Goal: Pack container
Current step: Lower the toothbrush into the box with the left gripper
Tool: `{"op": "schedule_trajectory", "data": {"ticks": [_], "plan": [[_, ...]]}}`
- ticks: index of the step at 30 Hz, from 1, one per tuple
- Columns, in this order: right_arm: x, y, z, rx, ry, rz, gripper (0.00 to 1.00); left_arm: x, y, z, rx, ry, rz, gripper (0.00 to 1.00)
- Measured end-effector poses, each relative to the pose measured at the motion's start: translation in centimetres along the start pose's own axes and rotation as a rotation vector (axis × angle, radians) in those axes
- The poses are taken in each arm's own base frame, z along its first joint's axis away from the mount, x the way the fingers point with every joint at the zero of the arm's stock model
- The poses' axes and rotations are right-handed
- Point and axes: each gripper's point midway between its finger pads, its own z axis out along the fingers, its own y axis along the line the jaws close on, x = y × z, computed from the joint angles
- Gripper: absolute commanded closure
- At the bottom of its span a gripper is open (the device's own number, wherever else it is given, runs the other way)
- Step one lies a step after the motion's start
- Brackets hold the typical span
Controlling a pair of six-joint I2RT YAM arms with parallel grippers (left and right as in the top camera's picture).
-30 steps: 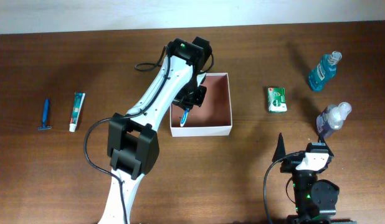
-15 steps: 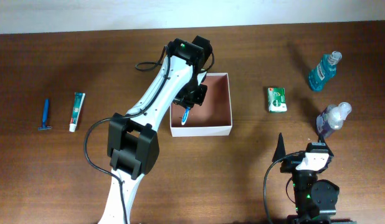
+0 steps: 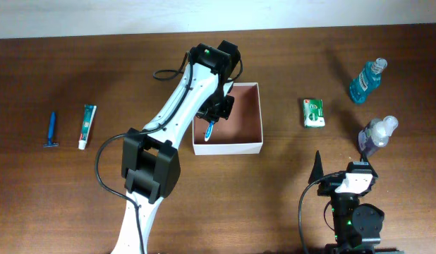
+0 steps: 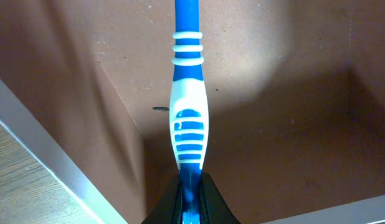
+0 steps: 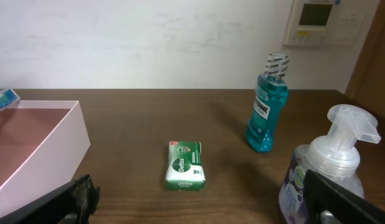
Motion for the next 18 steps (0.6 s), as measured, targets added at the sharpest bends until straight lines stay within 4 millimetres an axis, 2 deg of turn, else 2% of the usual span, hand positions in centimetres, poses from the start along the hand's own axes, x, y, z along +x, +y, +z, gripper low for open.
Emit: {"op": "schedule_trajectory", "data": {"ticks": [18], "plan": [[0.00,0.00,0.00,0.000,0.000,0.000,0.02,-0.13,0.80,-0.04,-0.047,-0.008,0.000,0.99]]}}
